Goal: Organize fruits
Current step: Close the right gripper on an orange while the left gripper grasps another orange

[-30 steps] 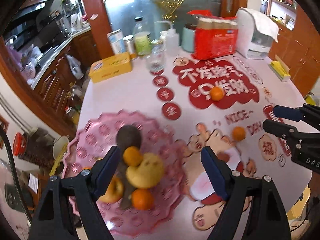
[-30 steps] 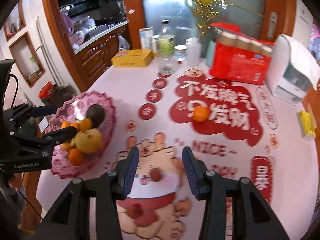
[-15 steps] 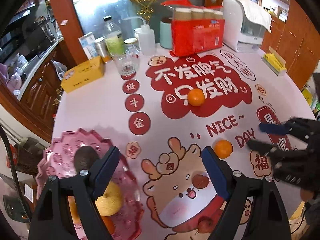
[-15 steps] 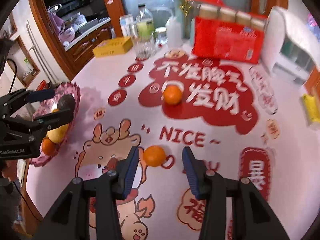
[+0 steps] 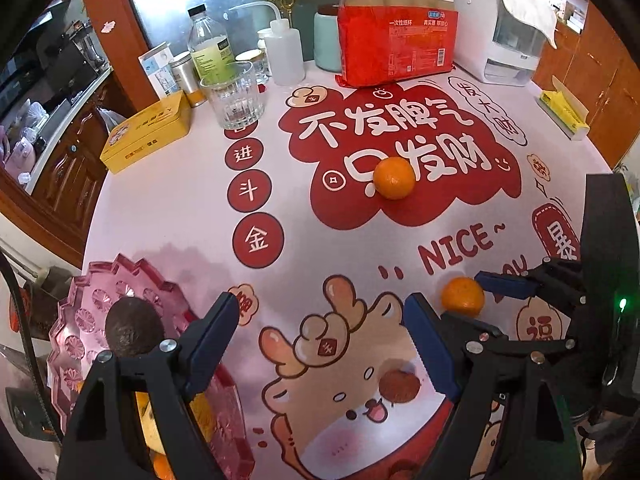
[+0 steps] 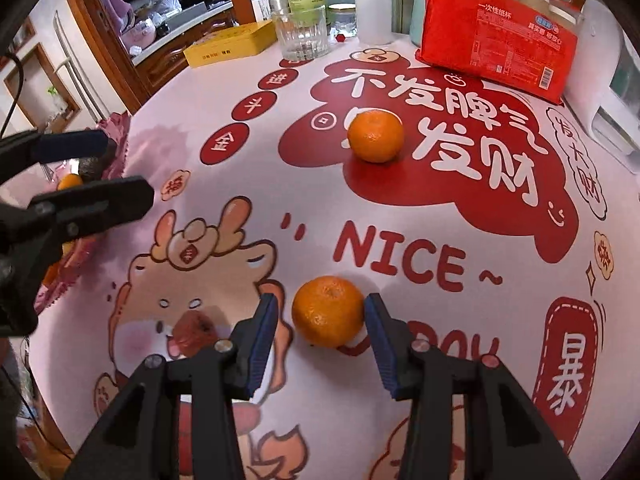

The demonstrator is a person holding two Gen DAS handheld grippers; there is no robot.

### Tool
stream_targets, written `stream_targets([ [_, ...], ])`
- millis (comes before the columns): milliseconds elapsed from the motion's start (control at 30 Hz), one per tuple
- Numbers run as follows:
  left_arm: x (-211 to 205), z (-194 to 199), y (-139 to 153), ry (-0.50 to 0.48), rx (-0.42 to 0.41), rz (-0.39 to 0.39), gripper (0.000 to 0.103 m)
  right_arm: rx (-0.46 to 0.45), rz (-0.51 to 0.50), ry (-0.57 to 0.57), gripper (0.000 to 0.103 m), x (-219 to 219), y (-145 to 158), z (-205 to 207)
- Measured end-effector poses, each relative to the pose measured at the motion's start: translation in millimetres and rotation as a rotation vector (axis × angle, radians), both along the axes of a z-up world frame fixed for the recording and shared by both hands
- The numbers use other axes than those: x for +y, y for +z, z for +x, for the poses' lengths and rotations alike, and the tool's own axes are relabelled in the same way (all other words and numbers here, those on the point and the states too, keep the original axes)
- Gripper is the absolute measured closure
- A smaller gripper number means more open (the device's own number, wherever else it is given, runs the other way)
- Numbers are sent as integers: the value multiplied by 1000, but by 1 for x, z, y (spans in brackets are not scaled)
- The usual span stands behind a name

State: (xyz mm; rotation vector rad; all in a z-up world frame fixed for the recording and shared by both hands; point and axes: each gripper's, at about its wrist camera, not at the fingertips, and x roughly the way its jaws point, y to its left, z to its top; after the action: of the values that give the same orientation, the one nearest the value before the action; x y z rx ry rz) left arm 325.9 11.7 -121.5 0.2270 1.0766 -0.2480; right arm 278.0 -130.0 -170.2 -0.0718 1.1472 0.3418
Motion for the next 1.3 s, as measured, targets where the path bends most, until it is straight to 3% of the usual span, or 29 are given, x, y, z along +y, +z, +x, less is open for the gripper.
stream_targets([
  [100, -6, 7, -2, -1, 5, -5, 20, 17, -43, 0, 65, -3, -8, 4],
  [233, -15, 20, -6, 4, 18, -18, 20, 31, -4, -13, 66, -14, -9, 7],
  [367, -29, 37, -11, 5, 32, -42, 20, -10, -33, -23, 66, -24, -1, 13],
  [767, -84, 101, -47, 50, 31, -74, 20, -69, -7, -235, 66, -95, 11, 63],
  [967, -101, 123, -70, 82, 68, -96, 30, -62, 9, -258, 66, -106, 4, 65],
  [1133, -113, 127, -83, 62, 91, -79, 59, -56, 20, -257, 66, -108, 0, 64],
  [1300, -110, 125, -82, 61, 79, -78, 62, -54, 28, -253, 66, -107, 0, 65],
])
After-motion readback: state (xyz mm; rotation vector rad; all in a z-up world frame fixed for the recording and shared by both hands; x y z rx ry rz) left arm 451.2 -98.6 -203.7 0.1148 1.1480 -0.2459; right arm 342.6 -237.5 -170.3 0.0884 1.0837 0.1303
